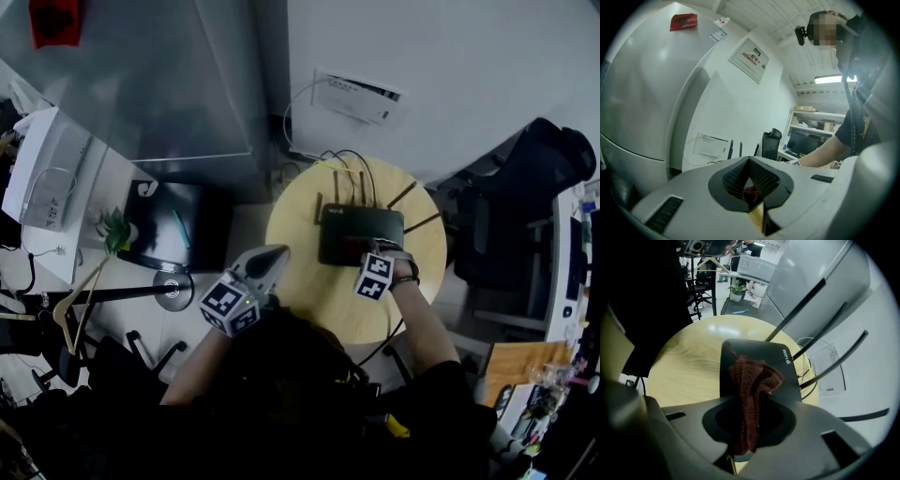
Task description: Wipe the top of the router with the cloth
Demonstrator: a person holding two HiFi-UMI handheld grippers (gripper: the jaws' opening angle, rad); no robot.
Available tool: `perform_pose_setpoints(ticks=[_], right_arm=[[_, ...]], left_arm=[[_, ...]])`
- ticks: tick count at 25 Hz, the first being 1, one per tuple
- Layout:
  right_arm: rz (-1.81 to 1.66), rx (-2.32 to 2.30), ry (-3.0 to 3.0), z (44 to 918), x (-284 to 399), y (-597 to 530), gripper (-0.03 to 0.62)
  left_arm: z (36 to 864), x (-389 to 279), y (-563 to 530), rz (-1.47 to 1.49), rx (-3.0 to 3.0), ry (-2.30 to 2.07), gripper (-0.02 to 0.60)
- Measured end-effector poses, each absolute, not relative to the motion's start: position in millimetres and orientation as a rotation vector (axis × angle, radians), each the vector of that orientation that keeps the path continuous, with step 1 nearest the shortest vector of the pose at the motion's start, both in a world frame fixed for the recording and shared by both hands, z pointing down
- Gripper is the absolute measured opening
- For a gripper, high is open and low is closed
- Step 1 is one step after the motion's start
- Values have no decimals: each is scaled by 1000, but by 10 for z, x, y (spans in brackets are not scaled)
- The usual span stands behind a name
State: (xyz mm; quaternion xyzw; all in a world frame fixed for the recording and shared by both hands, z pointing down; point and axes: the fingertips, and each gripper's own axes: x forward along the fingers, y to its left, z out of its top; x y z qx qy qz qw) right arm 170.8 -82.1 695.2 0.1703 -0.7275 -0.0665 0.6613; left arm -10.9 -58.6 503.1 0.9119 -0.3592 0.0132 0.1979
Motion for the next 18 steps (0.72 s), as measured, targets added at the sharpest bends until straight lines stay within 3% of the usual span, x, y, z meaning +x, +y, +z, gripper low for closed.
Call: perform_pose_setpoints(ticks=[18], right_arm=[[173,196,-1710,6926,1972,-320,66]], left_arm=[[4978,-39,-569,38,2570,-958,-3]])
